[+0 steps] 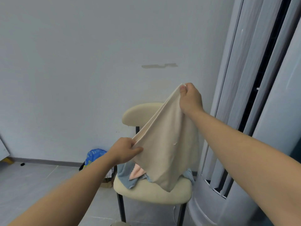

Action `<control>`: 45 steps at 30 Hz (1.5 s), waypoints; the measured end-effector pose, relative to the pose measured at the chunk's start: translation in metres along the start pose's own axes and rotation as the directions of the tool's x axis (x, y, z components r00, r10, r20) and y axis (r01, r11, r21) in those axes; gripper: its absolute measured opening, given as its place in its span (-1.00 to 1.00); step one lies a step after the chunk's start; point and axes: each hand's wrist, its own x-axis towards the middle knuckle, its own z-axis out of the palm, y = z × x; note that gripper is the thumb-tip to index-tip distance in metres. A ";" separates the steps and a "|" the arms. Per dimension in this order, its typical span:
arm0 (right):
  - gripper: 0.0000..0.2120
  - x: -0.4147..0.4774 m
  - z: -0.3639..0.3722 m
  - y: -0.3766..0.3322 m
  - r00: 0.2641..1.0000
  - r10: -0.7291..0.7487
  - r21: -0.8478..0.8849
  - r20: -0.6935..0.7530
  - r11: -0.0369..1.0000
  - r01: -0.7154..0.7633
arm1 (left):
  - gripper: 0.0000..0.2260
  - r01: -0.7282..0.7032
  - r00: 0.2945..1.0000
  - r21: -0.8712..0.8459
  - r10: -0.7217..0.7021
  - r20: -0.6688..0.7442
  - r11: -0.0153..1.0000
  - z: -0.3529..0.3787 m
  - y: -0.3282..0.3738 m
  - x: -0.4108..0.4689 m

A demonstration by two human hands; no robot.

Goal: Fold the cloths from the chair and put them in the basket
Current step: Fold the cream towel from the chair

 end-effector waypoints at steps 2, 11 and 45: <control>-0.72 0.002 -0.003 0.010 0.998 0.047 -0.033 -0.040 0.998 -0.049 | -0.57 -0.001 1.000 0.013 0.001 -0.002 1.000 -0.004 -0.006 0.000; -0.65 0.002 -0.015 0.039 0.959 0.257 -0.090 -0.117 0.959 -0.268 | -0.74 -0.105 0.957 -0.155 0.058 -0.284 0.982 -0.023 -0.022 0.006; -0.84 -0.036 -0.048 0.079 0.802 0.331 0.093 0.498 0.899 -0.429 | -0.96 0.061 0.906 -0.625 -0.305 -0.293 0.779 -0.072 -0.033 0.029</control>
